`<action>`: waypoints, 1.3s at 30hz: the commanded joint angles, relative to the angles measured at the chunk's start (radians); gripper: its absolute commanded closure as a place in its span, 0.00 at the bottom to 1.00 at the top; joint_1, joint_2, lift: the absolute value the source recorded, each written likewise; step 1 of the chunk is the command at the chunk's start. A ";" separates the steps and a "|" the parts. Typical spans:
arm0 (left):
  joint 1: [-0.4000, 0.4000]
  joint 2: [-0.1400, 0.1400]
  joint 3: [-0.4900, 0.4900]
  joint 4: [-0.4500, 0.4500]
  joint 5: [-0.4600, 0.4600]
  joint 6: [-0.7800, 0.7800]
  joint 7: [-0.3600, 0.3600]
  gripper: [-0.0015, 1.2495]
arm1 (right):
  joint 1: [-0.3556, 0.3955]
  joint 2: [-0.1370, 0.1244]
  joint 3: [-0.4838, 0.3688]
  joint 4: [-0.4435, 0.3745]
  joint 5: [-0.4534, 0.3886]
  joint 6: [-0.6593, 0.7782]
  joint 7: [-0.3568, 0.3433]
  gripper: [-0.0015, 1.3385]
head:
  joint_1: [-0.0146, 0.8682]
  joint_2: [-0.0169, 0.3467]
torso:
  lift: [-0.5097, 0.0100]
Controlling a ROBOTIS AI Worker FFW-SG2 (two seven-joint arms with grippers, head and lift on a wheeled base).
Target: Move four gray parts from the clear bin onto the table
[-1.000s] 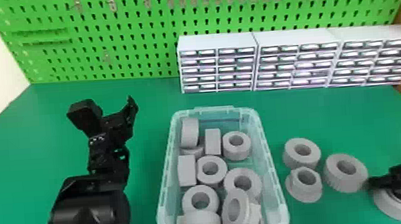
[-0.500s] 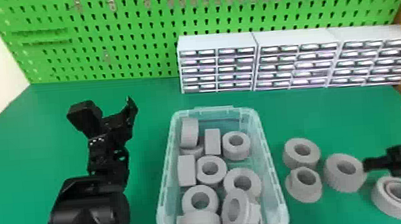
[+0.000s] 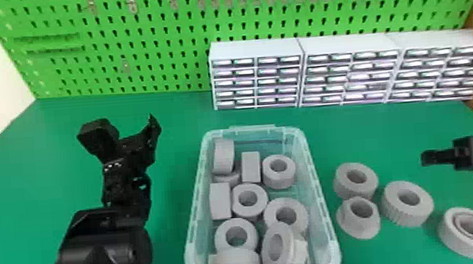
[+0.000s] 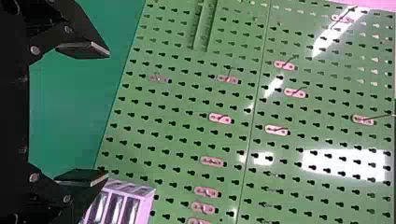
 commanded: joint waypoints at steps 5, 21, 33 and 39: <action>0.001 0.001 0.002 0.000 -0.001 0.000 -0.002 0.28 | 0.029 0.026 -0.045 -0.058 -0.047 -0.087 0.000 0.39 | 0.80 0.24 | 0.88; 0.001 0.001 0.004 -0.002 -0.001 0.000 -0.005 0.28 | 0.116 0.052 -0.098 -0.061 -0.060 -0.374 0.000 0.39 | 0.80 0.24 | 0.88; 0.001 0.001 0.007 -0.002 0.001 0.001 -0.011 0.28 | 0.197 0.060 -0.100 -0.074 0.001 -0.683 0.002 0.39 | 0.80 0.24 | 0.88; 0.000 0.001 0.010 -0.002 0.003 0.005 -0.031 0.28 | 0.227 0.096 -0.132 -0.068 0.049 -0.808 0.009 0.39 | 0.80 0.24 | 0.88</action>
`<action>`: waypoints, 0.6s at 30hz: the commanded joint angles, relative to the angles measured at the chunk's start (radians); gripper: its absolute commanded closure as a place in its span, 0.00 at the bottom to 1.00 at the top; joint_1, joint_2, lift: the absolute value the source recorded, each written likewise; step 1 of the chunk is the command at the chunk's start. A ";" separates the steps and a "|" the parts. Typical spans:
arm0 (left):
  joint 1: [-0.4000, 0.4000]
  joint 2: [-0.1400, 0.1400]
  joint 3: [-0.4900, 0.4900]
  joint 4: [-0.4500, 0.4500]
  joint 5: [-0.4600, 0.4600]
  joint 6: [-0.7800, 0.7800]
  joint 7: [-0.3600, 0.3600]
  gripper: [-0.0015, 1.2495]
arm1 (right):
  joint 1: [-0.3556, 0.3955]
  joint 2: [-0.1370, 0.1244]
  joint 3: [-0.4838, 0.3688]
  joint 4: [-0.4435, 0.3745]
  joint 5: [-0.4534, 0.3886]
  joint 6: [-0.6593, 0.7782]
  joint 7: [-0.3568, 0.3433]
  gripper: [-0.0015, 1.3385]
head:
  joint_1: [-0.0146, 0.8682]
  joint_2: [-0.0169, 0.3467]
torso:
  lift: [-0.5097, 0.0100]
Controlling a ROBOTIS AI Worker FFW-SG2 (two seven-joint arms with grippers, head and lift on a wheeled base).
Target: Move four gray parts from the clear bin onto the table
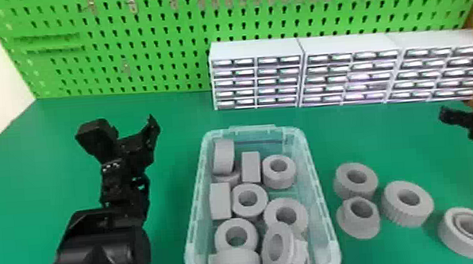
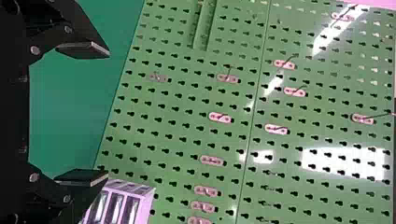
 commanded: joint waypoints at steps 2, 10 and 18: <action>-0.005 0.000 0.001 -0.005 0.006 0.012 -0.017 0.28 | 0.025 0.035 -0.034 0.006 0.060 -0.103 0.024 0.39 | 0.80 0.24 | 0.88; -0.008 0.000 0.007 -0.049 -0.023 0.063 -0.026 0.28 | 0.065 0.039 -0.024 0.017 0.130 -0.273 0.048 0.39 | 0.80 0.24 | 0.88; -0.008 0.000 0.018 -0.129 -0.135 0.161 -0.029 0.28 | 0.094 0.051 -0.050 0.020 0.175 -0.355 0.073 0.39 | 0.80 0.24 | 0.88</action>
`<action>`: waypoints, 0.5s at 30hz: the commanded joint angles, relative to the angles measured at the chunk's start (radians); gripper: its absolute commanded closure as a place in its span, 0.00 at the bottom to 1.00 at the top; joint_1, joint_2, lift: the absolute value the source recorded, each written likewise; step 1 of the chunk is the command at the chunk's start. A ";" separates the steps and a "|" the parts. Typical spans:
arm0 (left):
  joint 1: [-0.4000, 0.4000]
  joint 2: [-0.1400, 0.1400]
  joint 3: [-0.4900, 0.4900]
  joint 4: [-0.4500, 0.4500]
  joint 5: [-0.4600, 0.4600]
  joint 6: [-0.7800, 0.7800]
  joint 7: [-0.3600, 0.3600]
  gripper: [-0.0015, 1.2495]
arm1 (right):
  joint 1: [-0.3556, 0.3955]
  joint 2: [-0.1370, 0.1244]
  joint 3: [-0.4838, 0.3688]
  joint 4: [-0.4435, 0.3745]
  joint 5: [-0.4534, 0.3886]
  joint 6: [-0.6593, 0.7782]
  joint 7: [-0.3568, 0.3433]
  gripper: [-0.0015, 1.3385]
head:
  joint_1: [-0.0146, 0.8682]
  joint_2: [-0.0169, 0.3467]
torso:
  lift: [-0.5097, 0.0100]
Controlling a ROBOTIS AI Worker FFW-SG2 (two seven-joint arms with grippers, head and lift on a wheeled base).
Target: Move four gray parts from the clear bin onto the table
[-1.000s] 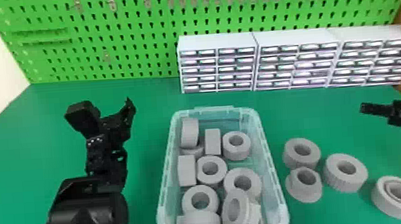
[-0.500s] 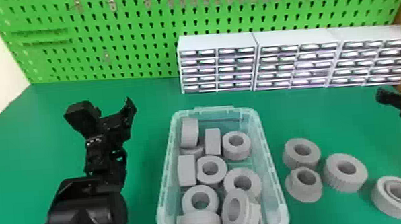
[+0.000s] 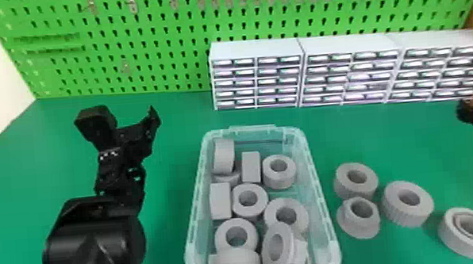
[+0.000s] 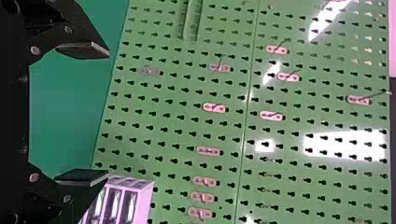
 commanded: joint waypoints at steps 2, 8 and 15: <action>0.001 0.000 0.008 -0.066 -0.108 0.077 0.000 0.28 | 0.021 0.005 -0.016 0.002 0.029 -0.040 0.023 0.39 | 0.80 0.24 | 0.88; 0.006 -0.001 0.008 -0.103 -0.189 0.123 -0.014 0.28 | 0.048 0.023 -0.013 0.000 0.080 -0.141 0.028 0.39 | 0.80 0.24 | 0.88; 0.006 -0.013 0.031 -0.112 -0.189 0.148 -0.074 0.28 | 0.067 0.062 -0.054 -0.009 0.107 -0.231 0.081 0.39 | 0.80 0.24 | 0.88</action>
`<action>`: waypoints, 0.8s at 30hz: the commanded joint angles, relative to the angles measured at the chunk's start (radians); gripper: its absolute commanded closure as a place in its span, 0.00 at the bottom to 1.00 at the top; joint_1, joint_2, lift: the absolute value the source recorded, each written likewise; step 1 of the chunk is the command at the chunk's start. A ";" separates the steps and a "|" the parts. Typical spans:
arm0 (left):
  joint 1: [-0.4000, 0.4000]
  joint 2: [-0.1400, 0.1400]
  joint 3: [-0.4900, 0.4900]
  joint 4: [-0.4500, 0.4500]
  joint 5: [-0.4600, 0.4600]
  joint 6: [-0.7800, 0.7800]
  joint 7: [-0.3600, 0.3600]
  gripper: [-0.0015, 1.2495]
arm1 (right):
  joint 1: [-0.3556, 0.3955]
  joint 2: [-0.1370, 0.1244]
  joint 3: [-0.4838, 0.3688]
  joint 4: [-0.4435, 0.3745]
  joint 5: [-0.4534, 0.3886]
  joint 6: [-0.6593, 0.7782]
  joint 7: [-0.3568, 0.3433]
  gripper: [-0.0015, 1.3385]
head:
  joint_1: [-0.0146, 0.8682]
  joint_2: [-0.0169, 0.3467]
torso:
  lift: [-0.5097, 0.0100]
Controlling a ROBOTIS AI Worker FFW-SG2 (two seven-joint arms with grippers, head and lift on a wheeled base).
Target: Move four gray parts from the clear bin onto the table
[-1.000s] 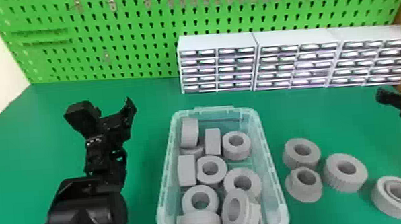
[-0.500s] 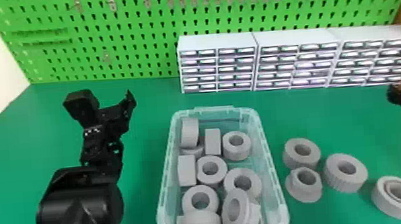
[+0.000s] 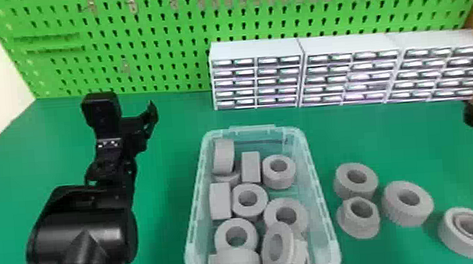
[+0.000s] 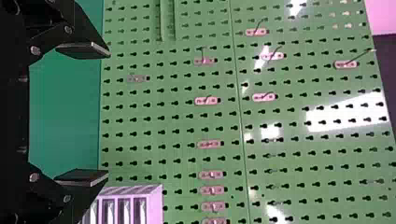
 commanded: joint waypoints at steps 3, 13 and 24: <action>0.000 -0.018 0.028 -0.004 0.006 0.008 -0.022 0.28 | 0.016 0.016 -0.042 0.010 -0.043 -0.067 0.069 0.39 | 0.80 0.24 | 0.88; 0.009 -0.031 0.061 -0.004 0.018 0.003 -0.042 0.28 | 0.019 0.009 0.003 0.099 -0.193 -0.119 0.074 0.39 | 0.80 0.24 | 0.88; 0.015 -0.031 0.068 0.006 0.052 -0.008 -0.045 0.28 | -0.027 -0.065 0.139 0.139 -0.251 -0.070 0.080 0.39 | 0.80 0.24 | 0.88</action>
